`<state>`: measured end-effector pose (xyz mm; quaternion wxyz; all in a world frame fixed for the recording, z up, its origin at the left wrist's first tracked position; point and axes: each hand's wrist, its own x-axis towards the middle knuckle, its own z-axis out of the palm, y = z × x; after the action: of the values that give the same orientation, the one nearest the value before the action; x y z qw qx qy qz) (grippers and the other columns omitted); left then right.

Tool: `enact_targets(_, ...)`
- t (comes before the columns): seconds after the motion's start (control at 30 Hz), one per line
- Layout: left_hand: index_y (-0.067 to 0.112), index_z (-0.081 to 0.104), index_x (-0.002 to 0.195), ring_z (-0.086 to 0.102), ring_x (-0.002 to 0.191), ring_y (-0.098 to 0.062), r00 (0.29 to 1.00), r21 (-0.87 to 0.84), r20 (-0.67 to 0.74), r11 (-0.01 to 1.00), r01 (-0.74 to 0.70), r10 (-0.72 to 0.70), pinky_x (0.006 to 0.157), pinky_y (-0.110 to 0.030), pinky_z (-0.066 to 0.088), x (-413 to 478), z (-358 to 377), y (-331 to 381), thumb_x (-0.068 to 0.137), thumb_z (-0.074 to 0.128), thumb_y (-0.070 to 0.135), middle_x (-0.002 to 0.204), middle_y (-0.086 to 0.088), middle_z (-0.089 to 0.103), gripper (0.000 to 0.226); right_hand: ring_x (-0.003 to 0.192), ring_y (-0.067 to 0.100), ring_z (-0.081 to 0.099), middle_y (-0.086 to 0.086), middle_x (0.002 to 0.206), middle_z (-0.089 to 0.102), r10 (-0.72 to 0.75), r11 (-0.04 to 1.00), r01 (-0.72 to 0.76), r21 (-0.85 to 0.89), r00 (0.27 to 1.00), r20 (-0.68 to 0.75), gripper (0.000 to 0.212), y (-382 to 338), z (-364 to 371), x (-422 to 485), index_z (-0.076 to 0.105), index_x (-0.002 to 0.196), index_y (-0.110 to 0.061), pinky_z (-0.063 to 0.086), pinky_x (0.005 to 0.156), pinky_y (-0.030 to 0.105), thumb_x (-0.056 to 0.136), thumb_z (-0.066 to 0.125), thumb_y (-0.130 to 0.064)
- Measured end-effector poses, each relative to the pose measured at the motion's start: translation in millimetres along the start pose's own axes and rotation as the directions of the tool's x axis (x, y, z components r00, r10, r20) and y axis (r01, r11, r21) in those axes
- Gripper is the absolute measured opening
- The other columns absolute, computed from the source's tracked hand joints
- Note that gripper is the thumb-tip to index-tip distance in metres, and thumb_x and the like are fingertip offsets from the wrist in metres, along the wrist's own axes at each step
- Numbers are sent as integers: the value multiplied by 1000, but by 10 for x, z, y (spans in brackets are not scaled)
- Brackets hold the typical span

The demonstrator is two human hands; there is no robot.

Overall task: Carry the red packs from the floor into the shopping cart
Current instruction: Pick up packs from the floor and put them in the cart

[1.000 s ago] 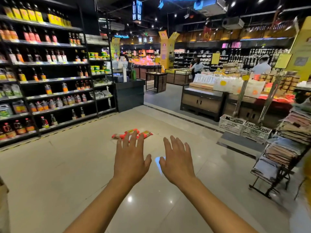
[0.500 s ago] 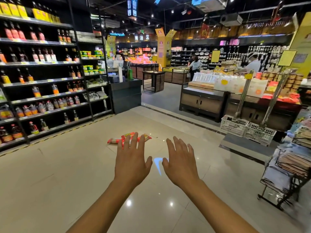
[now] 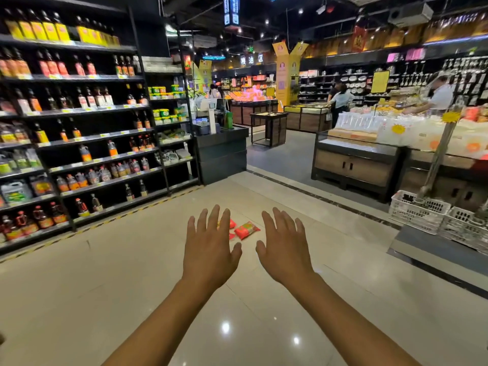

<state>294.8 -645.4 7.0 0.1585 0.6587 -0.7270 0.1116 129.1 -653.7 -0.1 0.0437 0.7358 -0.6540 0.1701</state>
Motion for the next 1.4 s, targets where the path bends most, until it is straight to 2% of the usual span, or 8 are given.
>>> enact_targets(0.2,27,5,166,1,161,-30,998,45,34,998,54,-55,129,-52,-2,662,300,75,103,34,66,175,-4,-1,80,159,29,13,7,173,13,-56,998,56,12,998,-8,70,253,280,770,18,164,-26,7,127,49,104,46,-51)
enact_targets(0.3,27,13,166,9,160,-32,997,38,14,996,76,-77,128,-53,2,962,484,64,101,39,66,175,-5,7,81,159,30,15,8,172,15,-75,997,75,7,997,25,70,351,472,1086,20,164,-24,8,127,50,104,47,-49)
enact_targets(0.47,28,3,166,-1,161,-30,992,57,74,994,95,-99,130,-53,0,1514,786,-28,102,34,67,175,-3,-3,81,149,34,40,11,162,41,-50,999,50,-17,999,2,72,437,800,1677,46,154,-22,26,121,54,92,67,-51)
enact_targets(0.63,28,3,166,-1,161,-31,991,42,77,994,103,-106,127,-52,-5,2205,1160,-258,102,34,66,175,-4,-3,80,155,33,27,9,168,28,-78,996,79,-52,997,29,70,432,1052,2392,34,160,-24,16,125,53,100,55,-53)
enact_targets(0.73,26,7,166,2,161,-31,994,-10,50,995,101,-100,129,-52,-2,2722,1363,-438,103,37,63,175,-5,1,79,160,29,10,7,173,10,-96,992,101,-79,993,74,70,421,1124,2896,17,164,-26,6,127,50,106,42,-53)
enact_targets(0.8,26,6,166,2,161,-31,994,-25,45,995,99,-98,130,-53,0,3066,1457,-551,103,37,64,175,-5,1,80,160,28,6,6,174,6,-92,990,100,-100,992,82,70,386,1138,3256,12,164,-26,4,127,49,106,39,-54)
enact_targets(1.13,22,9,165,5,160,-31,997,-46,48,997,56,-54,129,-52,5,4283,1919,-1026,104,41,59,174,-7,6,79,160,28,7,7,173,8,-105,990,112,-85,992,76,67,194,1455,4574,14,163,-23,6,128,49,107,42,-47)
enact_targets(1.4,23,10,165,5,161,-30,994,-56,88,996,72,-67,130,-52,5,5115,2479,-1087,104,42,58,175,-5,7,78,160,27,8,6,173,9,-74,995,82,-58,990,121,69,470,1949,5476,15,163,-24,6,127,50,106,43,-49)
